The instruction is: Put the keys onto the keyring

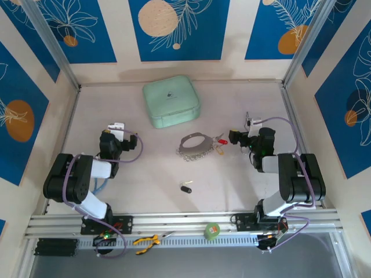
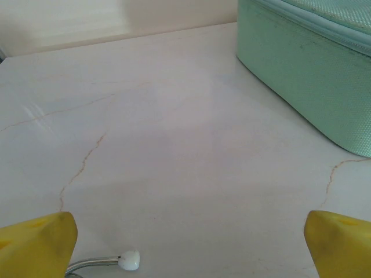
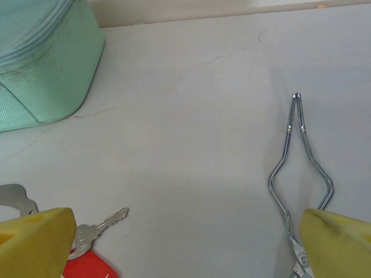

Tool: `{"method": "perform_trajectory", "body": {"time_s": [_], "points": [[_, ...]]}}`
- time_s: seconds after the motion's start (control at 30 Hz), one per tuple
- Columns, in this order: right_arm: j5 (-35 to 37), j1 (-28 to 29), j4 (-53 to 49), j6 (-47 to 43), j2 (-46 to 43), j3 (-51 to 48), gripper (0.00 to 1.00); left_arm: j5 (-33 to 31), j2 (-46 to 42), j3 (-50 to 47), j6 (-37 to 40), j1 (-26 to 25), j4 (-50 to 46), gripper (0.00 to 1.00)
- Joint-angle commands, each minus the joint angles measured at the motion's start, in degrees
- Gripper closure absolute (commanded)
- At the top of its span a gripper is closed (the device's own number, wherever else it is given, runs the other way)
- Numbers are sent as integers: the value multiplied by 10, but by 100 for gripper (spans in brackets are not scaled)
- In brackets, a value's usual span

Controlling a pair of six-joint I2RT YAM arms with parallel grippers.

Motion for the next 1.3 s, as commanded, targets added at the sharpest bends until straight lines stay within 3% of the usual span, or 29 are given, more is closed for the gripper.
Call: {"method": "perform_trajectory", "body": {"time_s": [0.0, 0.73, 0.8, 0.9, 1.03, 1.13, 1.27], "points": [[4, 2, 1, 4, 0, 11, 1, 10, -5, 2, -1, 6, 3, 0], [2, 0, 4, 5, -1, 8, 0, 9, -6, 1, -7, 11, 5, 0], [3, 0, -6, 7, -10, 11, 8, -15, -13, -11, -16, 10, 25, 0], [-10, 5, -161, 7, -91, 56, 8, -37, -64, -18, -24, 11, -8, 0], [26, 14, -380, 113, -170, 142, 8, -73, -145, 21, -34, 11, -140, 0], [43, 20, -490, 208, -197, 173, 11, -79, -200, 23, -71, 11, -164, 0], [-5, 32, -609, 275, -204, 193, 19, -55, -280, 52, -135, 9, -312, 2]]}}
